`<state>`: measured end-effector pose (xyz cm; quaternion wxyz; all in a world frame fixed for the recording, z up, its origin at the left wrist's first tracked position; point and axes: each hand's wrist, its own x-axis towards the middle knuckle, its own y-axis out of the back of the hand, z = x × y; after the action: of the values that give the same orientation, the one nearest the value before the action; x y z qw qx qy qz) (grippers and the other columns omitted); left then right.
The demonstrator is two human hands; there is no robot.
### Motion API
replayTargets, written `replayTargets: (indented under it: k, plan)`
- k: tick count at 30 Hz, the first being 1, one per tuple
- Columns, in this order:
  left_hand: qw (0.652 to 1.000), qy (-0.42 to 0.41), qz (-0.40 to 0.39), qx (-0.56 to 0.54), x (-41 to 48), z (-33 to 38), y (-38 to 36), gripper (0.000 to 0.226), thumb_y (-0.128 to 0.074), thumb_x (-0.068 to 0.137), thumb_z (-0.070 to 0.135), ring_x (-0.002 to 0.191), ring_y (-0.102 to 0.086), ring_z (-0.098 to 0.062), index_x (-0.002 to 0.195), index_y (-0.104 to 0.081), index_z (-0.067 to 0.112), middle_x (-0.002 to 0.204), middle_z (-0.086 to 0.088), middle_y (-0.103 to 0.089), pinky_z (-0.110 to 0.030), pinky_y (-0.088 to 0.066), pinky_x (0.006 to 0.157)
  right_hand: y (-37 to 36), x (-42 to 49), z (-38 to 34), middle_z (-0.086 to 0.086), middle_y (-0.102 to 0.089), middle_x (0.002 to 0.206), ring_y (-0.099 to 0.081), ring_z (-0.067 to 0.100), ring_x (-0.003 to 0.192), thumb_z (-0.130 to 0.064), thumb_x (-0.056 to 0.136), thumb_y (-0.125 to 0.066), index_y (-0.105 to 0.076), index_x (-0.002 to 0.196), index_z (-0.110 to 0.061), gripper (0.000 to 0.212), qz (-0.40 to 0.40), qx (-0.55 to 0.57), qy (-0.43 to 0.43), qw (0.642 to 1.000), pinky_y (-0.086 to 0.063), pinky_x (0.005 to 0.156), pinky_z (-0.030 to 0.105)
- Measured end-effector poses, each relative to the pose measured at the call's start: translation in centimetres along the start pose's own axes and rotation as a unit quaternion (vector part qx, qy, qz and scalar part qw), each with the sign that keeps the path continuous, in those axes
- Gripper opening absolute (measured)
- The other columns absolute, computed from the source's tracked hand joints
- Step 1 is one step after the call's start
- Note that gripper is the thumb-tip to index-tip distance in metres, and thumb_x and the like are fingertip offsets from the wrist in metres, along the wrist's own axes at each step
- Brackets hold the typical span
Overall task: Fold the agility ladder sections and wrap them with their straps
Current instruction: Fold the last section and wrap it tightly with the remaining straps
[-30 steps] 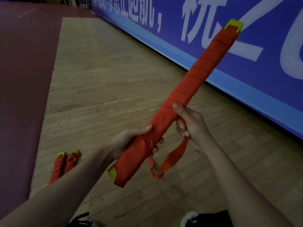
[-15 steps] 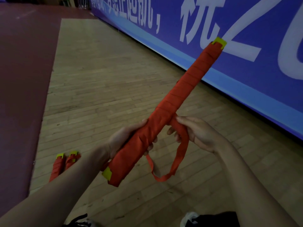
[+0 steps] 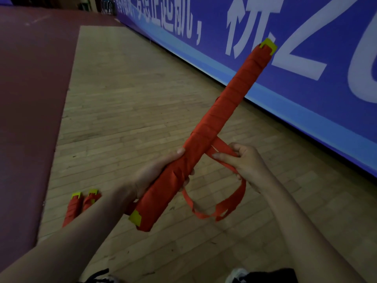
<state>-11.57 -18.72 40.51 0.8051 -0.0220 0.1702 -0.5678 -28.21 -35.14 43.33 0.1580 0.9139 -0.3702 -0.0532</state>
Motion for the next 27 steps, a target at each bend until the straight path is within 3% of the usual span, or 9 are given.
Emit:
replayTargets:
  k: [5,7,10,16,20,23,25,27]
  plan:
    - [0.999,-0.028,0.017,0.018,-1.3,1.5,-1.4,0.045,-0.057,0.088,0.039,0.073,-0.065,-0.021,0.112,-0.062,0.001,0.095,-0.014,-0.069,-0.028,-0.053,0.058,-0.3,0.4,0.3,0.015,-0.055,0.057,-0.047,0.020,0.045,-0.047,0.072,-0.076,-0.071,0.077,-0.007,0.041,0.024,-0.041,-0.004,0.999,-0.034,0.043,0.026]
    - [0.998,-0.044,0.020,0.027,-1.6,1.8,-2.0,0.040,-0.057,0.086,0.034,0.067,-0.063,-0.020,0.109,-0.063,0.001,0.089,-0.013,-0.068,-0.026,-0.053,0.055,-0.4,0.3,0.2,0.019,-0.059,0.063,-0.048,0.019,0.046,-0.048,0.077,-0.072,-0.071,0.081,-0.004,0.044,0.019,-0.055,0.017,0.998,-0.033,0.042,0.023]
    - [0.996,-0.066,0.043,0.036,-1.5,1.6,-2.5,0.031,-0.058,0.087,0.030,0.065,-0.062,-0.020,0.107,-0.066,0.007,0.088,-0.013,-0.068,-0.026,-0.051,0.055,-0.9,0.0,-0.3,0.010,-0.053,0.056,-0.043,0.007,0.042,-0.042,0.087,-0.063,-0.071,0.083,-0.004,0.039,0.004,-0.073,0.060,0.995,-0.032,0.040,0.018]
    - [0.992,-0.083,0.062,0.070,-1.1,1.2,-3.0,0.018,-0.063,0.087,0.026,0.069,-0.059,-0.023,0.101,-0.071,0.019,0.085,-0.010,-0.064,-0.025,-0.050,0.056,-1.8,0.1,-0.6,-0.003,-0.039,0.043,-0.039,0.006,0.038,-0.044,0.094,-0.051,-0.062,0.079,0.009,0.057,0.025,-0.068,0.076,0.995,-0.031,0.041,0.019]
    - [0.976,-0.122,0.077,0.161,-0.7,0.7,-3.3,0.021,-0.064,0.086,0.031,0.066,-0.059,-0.015,0.107,-0.068,0.034,0.084,-0.009,-0.063,-0.024,-0.050,0.058,-2.2,0.0,-0.9,-0.006,-0.044,0.041,-0.044,0.005,0.040,-0.056,0.088,-0.052,-0.056,0.058,-0.009,0.056,0.034,-0.066,0.052,0.996,-0.034,0.044,0.018]
    - [0.933,-0.172,0.111,0.297,0.0,-0.9,-2.8,0.040,-0.063,0.083,0.053,0.065,-0.058,-0.012,0.123,-0.057,0.050,0.079,-0.003,-0.063,-0.037,-0.054,0.066,-2.7,-0.1,-0.9,0.002,-0.058,0.053,-0.049,0.004,0.046,-0.070,0.075,-0.052,-0.068,0.066,-0.006,0.066,0.024,-0.078,0.030,0.996,-0.038,0.048,0.020]
    - [0.871,-0.182,0.155,0.429,0.1,-1.9,-2.6,0.053,-0.052,0.078,0.071,0.071,-0.057,-0.011,0.129,-0.043,0.060,0.084,0.010,-0.056,-0.042,-0.054,0.070,-3.2,-0.3,-0.8,-0.004,-0.053,0.046,-0.046,0.003,0.042,-0.068,0.075,-0.055,-0.064,0.059,-0.004,0.066,0.036,-0.077,0.014,0.996,-0.035,0.046,0.018]
    - [0.808,-0.201,0.188,0.520,0.0,-2.3,-2.8,0.063,-0.039,0.075,0.079,0.080,-0.058,-0.013,0.135,-0.035,0.059,0.092,0.016,-0.049,-0.041,-0.052,0.073,-3.6,-0.3,-0.6,-0.010,-0.042,0.036,-0.042,0.001,0.036,-0.059,0.082,-0.060,-0.054,0.047,-0.014,0.057,0.054,-0.072,0.001,0.996,-0.031,0.042,0.015]
